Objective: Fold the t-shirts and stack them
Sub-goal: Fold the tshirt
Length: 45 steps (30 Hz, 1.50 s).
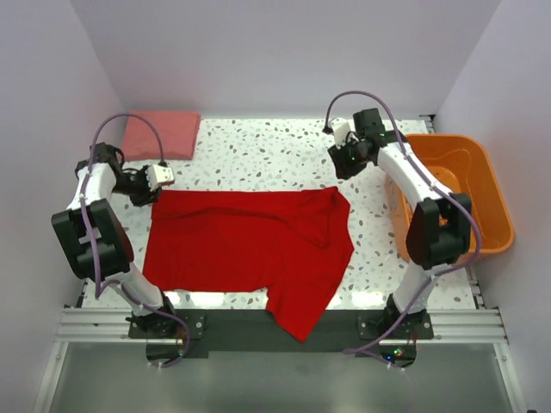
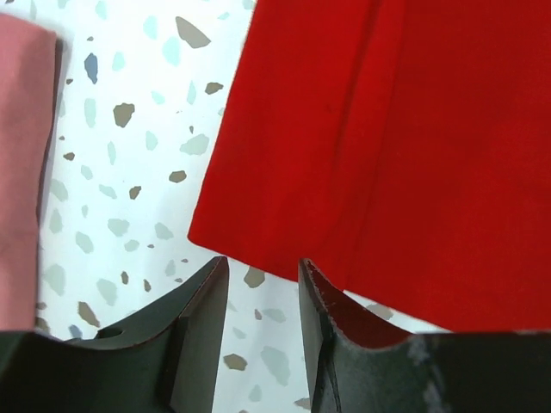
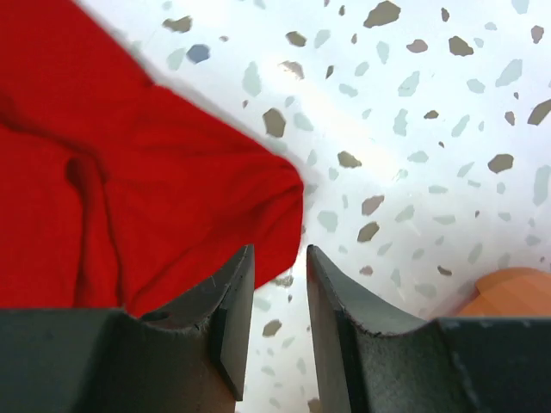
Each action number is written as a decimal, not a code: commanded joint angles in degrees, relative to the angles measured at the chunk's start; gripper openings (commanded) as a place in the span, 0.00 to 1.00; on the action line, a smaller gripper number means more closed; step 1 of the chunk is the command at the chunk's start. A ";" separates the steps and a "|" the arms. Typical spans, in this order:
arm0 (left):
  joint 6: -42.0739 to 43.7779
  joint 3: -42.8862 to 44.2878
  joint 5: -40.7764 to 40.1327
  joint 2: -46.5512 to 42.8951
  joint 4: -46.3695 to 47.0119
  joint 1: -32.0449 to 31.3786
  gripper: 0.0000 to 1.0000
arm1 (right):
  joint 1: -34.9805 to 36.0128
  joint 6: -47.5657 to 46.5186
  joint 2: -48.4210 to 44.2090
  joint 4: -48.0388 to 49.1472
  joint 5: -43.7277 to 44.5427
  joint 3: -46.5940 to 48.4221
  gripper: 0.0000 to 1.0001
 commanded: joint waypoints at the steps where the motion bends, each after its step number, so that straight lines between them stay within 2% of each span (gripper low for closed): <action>1: -11.94 2.39 4.29 0.68 3.84 0.46 0.43 | -0.53 6.21 6.02 -1.70 -2.87 5.75 0.34; 5: -22.66 5.46 4.63 4.18 4.91 0.46 0.44 | -0.62 5.69 10.77 0.68 -0.42 8.04 0.35; 8: -26.01 6.70 5.08 6.13 3.84 0.37 0.46 | -0.97 6.03 14.99 -0.54 0.64 11.37 0.38; 11: -26.20 5.05 4.73 6.05 4.28 0.37 0.47 | -1.41 7.09 18.07 -2.57 -0.15 13.49 0.44; 22: -28.13 1.69 2.53 5.95 6.91 0.37 0.47 | -1.85 10.34 23.96 -6.78 -2.08 16.57 0.49; 25: -29.45 1.17 0.78 6.31 7.53 0.46 0.47 | -2.20 9.99 24.22 -8.71 -2.69 16.31 0.45; 27: -29.98 0.90 -0.45 6.57 7.71 0.46 0.46 | -2.29 9.03 24.05 -9.77 -3.14 15.96 0.36; 32: -29.89 0.47 -1.78 6.93 7.18 0.37 0.43 | -3.34 7.80 21.33 -9.95 -3.58 14.02 0.00; 39: -24.10 -0.94 0.16 4.30 4.72 0.37 0.43 | -4.66 4.99 15.98 -9.60 -2.26 12.89 0.00; 45: -18.29 -1.99 6.83 0.26 0.85 -1.99 0.46 | -4.66 3.22 14.03 -8.98 -2.70 8.40 0.00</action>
